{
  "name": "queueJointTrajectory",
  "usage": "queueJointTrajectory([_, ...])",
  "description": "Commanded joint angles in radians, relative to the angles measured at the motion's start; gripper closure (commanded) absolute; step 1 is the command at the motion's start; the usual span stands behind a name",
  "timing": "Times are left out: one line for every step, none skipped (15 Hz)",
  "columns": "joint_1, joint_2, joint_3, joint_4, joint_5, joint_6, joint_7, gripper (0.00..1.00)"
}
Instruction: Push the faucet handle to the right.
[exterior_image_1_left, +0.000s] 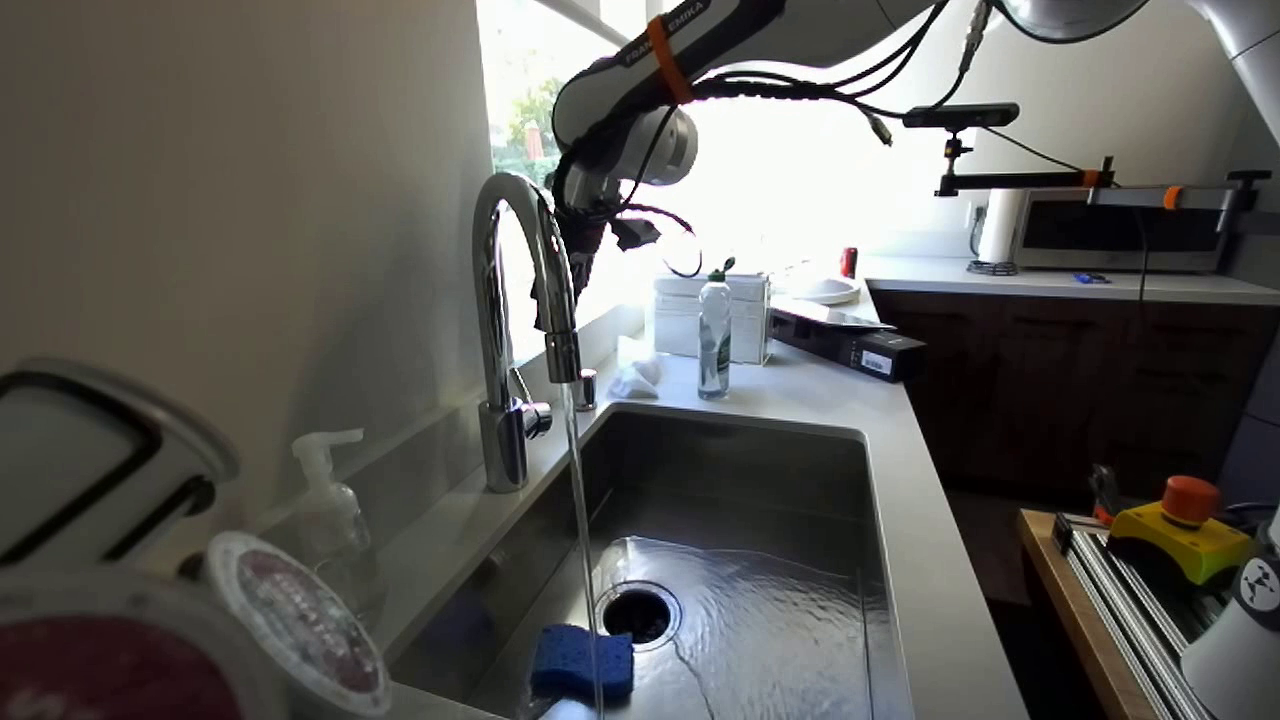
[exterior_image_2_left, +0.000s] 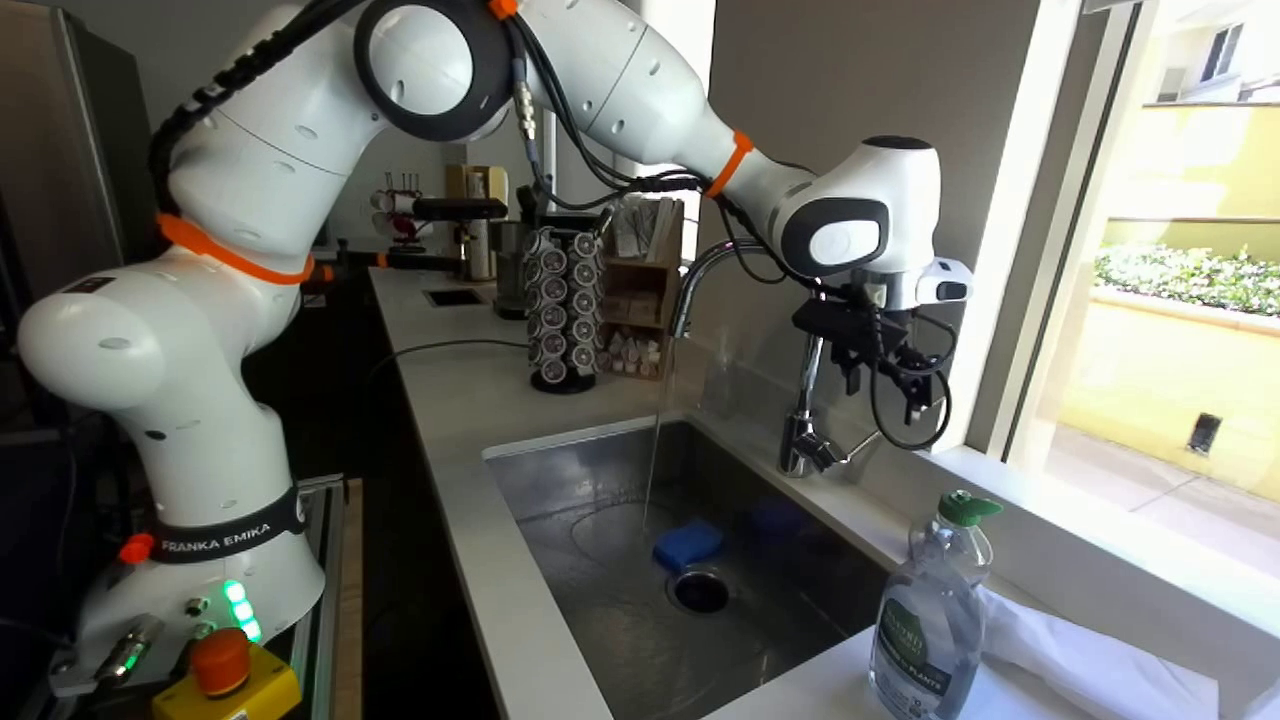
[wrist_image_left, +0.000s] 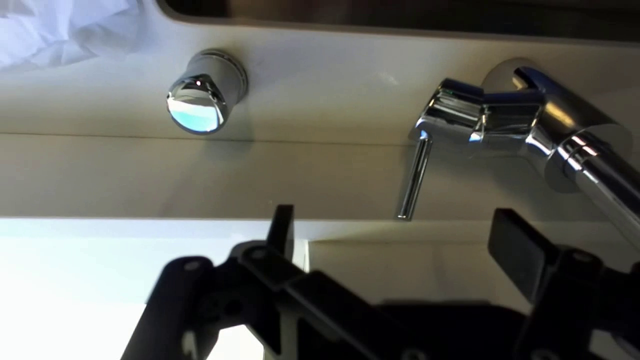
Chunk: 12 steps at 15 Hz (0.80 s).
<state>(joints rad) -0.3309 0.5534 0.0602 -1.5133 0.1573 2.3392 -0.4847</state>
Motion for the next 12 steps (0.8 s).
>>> queueJointTrajectory([0.024,-0.08,-0.03,-0.093,-0.023,-0.039,0.001,0.0])
queueJointTrajectory([0.027,-0.092,-0.034,-0.105,-0.028,-0.046,0.0,0.0])
queueJointTrajectory([0.03,-0.102,-0.037,-0.116,-0.032,-0.051,-0.001,0.0])
queueJointTrajectory([0.032,-0.11,-0.037,-0.129,-0.033,-0.05,-0.004,0.0])
queueJointTrajectory([0.035,-0.12,-0.039,-0.141,-0.034,-0.049,-0.004,0.0])
queueJointTrajectory([0.036,-0.129,-0.04,-0.153,-0.034,-0.049,-0.006,0.0])
queueJointTrajectory([0.038,-0.138,-0.042,-0.165,-0.033,-0.048,-0.007,0.0])
queueJointTrajectory([0.04,-0.145,-0.044,-0.176,-0.033,-0.046,-0.008,0.0])
queueJointTrajectory([0.041,-0.149,-0.046,-0.185,-0.031,-0.045,-0.006,0.0])
queueJointTrajectory([0.039,-0.106,-0.043,-0.127,-0.016,-0.034,-0.006,0.0])
queueJointTrajectory([0.04,-0.113,-0.045,-0.137,-0.016,-0.034,-0.006,0.0])
queueJointTrajectory([0.041,-0.118,-0.046,-0.144,-0.016,-0.034,-0.006,0.0])
